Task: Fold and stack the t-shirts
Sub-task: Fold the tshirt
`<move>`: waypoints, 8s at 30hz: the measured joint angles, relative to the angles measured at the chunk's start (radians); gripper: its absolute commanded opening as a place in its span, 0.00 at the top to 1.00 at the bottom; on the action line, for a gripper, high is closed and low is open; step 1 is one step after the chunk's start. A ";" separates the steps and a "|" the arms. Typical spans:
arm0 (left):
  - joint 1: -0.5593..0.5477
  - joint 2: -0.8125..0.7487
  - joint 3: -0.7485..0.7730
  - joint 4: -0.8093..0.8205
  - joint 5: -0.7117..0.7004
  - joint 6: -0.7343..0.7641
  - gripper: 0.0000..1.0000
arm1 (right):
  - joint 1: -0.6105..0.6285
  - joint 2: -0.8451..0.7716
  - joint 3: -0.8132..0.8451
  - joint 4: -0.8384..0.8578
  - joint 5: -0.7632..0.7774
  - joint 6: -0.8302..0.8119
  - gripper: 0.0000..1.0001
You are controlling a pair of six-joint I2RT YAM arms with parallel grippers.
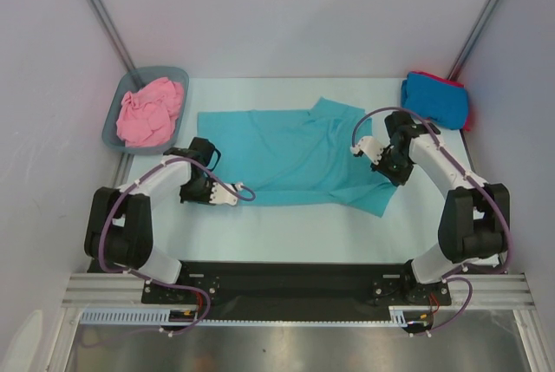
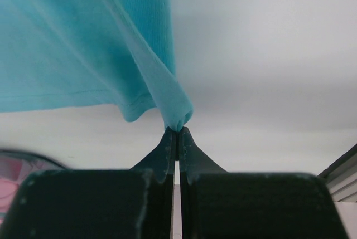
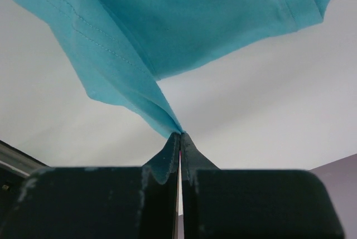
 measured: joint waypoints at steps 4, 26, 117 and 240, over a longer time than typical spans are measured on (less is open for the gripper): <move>0.006 0.000 0.012 -0.011 0.003 -0.006 1.00 | -0.011 0.016 0.000 0.023 0.003 -0.005 1.00; 0.037 0.040 0.058 -0.020 0.010 -0.033 1.00 | -0.029 0.138 0.033 0.174 0.051 0.000 1.00; 0.092 0.241 0.265 0.083 -0.002 -0.067 1.00 | 0.031 0.331 0.245 0.395 0.133 0.000 1.00; -0.057 0.767 0.821 0.856 -0.422 -0.281 0.00 | 0.095 0.984 1.156 0.578 0.078 0.426 0.91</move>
